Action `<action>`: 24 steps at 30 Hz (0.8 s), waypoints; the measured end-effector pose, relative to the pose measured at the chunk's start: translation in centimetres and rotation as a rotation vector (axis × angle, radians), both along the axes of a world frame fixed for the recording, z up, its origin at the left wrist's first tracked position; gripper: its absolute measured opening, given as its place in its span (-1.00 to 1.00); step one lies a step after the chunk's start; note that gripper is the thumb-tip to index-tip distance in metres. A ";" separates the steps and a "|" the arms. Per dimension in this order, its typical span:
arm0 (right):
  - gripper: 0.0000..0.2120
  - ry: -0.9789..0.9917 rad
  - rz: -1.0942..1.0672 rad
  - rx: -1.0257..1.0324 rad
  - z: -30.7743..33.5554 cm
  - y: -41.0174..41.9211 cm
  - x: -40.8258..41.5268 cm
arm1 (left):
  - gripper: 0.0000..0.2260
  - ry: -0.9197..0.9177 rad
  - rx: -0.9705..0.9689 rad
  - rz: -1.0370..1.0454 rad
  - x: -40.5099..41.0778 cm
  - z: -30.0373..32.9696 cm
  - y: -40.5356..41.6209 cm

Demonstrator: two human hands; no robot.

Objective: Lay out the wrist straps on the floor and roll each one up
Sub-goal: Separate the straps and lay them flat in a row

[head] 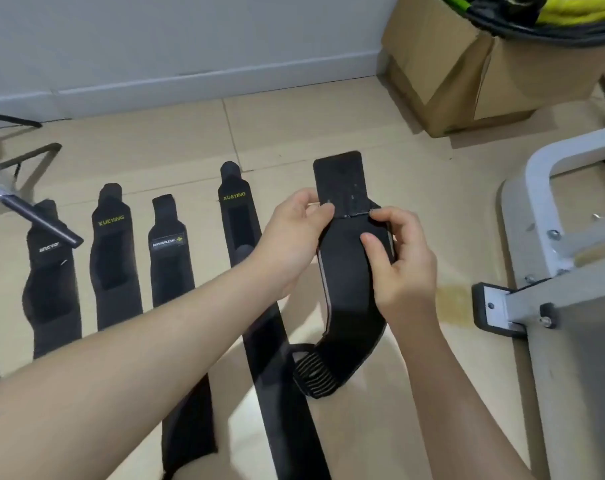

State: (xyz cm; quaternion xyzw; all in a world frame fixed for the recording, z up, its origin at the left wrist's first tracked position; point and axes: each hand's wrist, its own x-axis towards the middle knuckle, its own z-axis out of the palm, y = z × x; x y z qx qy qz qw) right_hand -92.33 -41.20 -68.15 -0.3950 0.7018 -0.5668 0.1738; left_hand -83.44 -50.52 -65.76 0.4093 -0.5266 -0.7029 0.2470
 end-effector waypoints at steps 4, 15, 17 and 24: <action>-0.82 -0.030 0.028 0.089 -4.3 -8.3 -3.5 | -0.64 -0.247 -0.104 0.125 -0.5 -4.4 -6.0; -0.51 0.440 0.245 0.841 -21.4 -3.6 1.1 | -0.32 -1.066 -0.606 -0.653 9.4 -19.9 -2.6; -0.40 0.470 0.199 1.010 -22.9 -1.9 0.9 | -0.07 -1.161 -0.584 -0.779 9.4 -21.2 -1.6; -0.30 0.581 0.320 1.023 -25.0 -4.3 -1.4 | 0.12 -1.303 -0.671 -0.881 8.5 -21.9 -1.8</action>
